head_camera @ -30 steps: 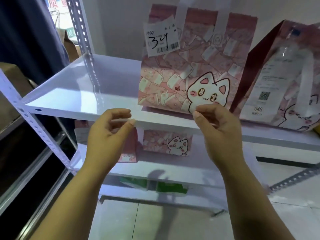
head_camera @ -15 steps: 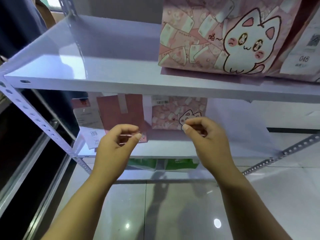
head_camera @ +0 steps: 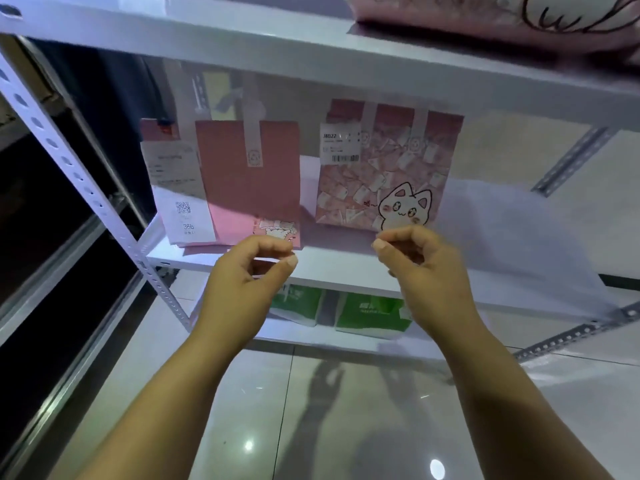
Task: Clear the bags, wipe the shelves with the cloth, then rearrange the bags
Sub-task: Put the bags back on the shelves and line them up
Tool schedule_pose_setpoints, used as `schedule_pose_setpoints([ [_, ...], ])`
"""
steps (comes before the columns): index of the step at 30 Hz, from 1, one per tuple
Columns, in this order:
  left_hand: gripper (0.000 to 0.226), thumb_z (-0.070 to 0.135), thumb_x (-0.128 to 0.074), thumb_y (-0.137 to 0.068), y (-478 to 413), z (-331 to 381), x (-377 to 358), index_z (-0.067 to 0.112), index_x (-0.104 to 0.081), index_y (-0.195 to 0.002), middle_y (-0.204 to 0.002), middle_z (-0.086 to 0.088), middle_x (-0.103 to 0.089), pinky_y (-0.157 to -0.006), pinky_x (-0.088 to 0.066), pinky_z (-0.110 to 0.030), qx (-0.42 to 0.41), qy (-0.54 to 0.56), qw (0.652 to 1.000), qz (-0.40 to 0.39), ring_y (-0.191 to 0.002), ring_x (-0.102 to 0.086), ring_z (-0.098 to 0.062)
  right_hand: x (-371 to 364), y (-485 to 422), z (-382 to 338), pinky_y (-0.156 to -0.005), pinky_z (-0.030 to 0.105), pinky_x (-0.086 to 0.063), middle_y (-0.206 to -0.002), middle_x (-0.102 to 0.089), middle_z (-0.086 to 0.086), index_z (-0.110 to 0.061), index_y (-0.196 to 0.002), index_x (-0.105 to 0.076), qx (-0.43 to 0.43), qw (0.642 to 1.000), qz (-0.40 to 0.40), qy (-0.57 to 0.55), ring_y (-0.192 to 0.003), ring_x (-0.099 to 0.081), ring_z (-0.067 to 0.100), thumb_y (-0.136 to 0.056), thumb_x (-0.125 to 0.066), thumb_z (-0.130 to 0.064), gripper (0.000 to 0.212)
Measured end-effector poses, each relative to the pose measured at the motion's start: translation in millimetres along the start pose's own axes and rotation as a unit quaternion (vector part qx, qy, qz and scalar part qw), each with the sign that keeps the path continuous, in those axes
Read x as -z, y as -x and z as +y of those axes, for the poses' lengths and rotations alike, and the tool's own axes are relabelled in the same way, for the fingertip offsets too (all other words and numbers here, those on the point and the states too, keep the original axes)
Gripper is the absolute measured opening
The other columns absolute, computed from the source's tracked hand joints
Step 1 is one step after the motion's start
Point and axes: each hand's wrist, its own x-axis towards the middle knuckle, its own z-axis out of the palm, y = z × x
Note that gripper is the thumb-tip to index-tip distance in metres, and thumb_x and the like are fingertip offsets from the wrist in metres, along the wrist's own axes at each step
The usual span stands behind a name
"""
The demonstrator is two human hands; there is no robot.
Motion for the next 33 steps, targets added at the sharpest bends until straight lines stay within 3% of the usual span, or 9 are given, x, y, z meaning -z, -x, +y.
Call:
schedule_pose_setpoints([
  [4,0.012,0.017,-0.066,-0.083,10.7,-41.9,-12.4,0.028,-0.067,-0.086,-0.086,0.014,-0.07,-0.071,-0.054,-0.02,-0.001,0.012,1.0,0.011,-0.08,-0.065,-0.005,-15.4,12.8,46.2,-0.07,0.019,-0.048,-0.082,-0.067,-0.013,-0.03,-0.083,-0.067,-0.012,1.0,0.0,-0.01,-0.076,-0.061,0.002,-0.085,-0.067,-0.025,0.005],
  [9,0.015,0.016,-0.067,-0.082,19.6,-128.2,-26.7,0.031,-0.069,-0.085,-0.086,0.01,-0.071,-0.076,-0.053,-0.028,-0.007,0.022,1.0,0.006,-0.085,-0.066,-0.009,-48.5,25.1,119.2,-0.071,0.023,-0.054,-0.081,-0.069,-0.008,-0.027,-0.082,-0.068,-0.017,0.998,-0.004,-0.056,-0.079,-0.064,0.011,-0.085,-0.067,-0.019,0.008],
  [13,0.018,0.02,-0.067,-0.083,18.5,-208.7,-38.3,0.038,-0.069,-0.085,-0.086,0.009,-0.07,-0.076,-0.054,-0.031,-0.011,0.015,1.0,0.009,-0.086,-0.066,-0.014,-85.3,32.1,188.1,-0.07,0.021,-0.054,-0.08,-0.069,-0.008,-0.027,-0.082,-0.069,-0.011,0.998,-0.002,-0.068,-0.077,-0.064,0.008,-0.085,-0.067,-0.018,0.009],
  [19,0.012,0.019,-0.067,-0.083,11.6,-316.5,-48.5,0.031,-0.069,-0.086,-0.084,0.006,-0.07,-0.082,-0.055,-0.046,0.001,0.014,0.999,0.035,-0.086,-0.066,-0.02,-142.5,38.8,284.8,-0.065,0.014,-0.048,-0.073,-0.066,-0.008,-0.021,-0.081,-0.068,-0.012,0.998,-0.001,-0.063,-0.066,-0.059,0.002,-0.084,-0.068,-0.011,0.01],
  [23,0.013,0.017,-0.066,-0.084,-9.6,-366.5,-50.5,0.031,-0.066,-0.086,-0.085,0.008,-0.068,-0.082,-0.055,-0.043,0.001,0.005,0.998,0.061,-0.086,-0.065,-0.014,-174.7,34.7,336.3,-0.059,0.01,-0.046,-0.069,-0.061,-0.011,-0.023,-0.081,-0.064,-0.032,0.999,0.02,-0.037,-0.06,-0.055,-0.004,-0.084,-0.067,-0.011,0.013],
  [26,0.021,0.016,-0.065,-0.085,-35.9,-393.4,-50.4,0.033,-0.06,-0.095,-0.099,0.006,-0.065,-0.087,-0.052,-0.038,0.005,-0.014,0.995,0.098,-0.092,-0.061,-0.008,-192.4,19.8,360.3,-0.07,0.019,-0.05,-0.082,-0.061,-0.009,-0.024,-0.097,-0.058,-0.069,0.997,0.032,-0.015,-0.068,-0.057,0.002,-0.085,-0.066,-0.014,0.017],
  [29,0.031,0.019,-0.065,-0.086,-68.8,-414.9,-45.4,0.026,-0.052,-0.112,-0.121,-0.001,-0.056,-0.095,-0.044,-0.035,0.027,-0.042,0.991,0.12,-0.107,-0.053,-0.015,-205.3,-1.9,373.7,-0.077,0.029,-0.052,-0.1,-0.058,-0.007,-0.022,-0.12,-0.05,-0.093,0.994,0.044,0.037,-0.084,-0.058,0.009,-0.087,-0.065,-0.022,0.036],
  [33,0.05,0.018,-0.063,-0.088,-110.2,-431.2,-35.6,0.02,-0.041,-0.133,-0.14,-0.002,-0.043,-0.104,-0.036,-0.038,0.098,-0.053,0.986,0.124,-0.125,-0.041,-0.022,-221.3,-25.6,384.6,-0.091,0.041,-0.051,-0.127,-0.053,0.002,-0.023,-0.134,-0.043,-0.114,0.99,0.048,0.075,-0.11,-0.053,0.022,-0.087,-0.064,-0.031,0.052],
])
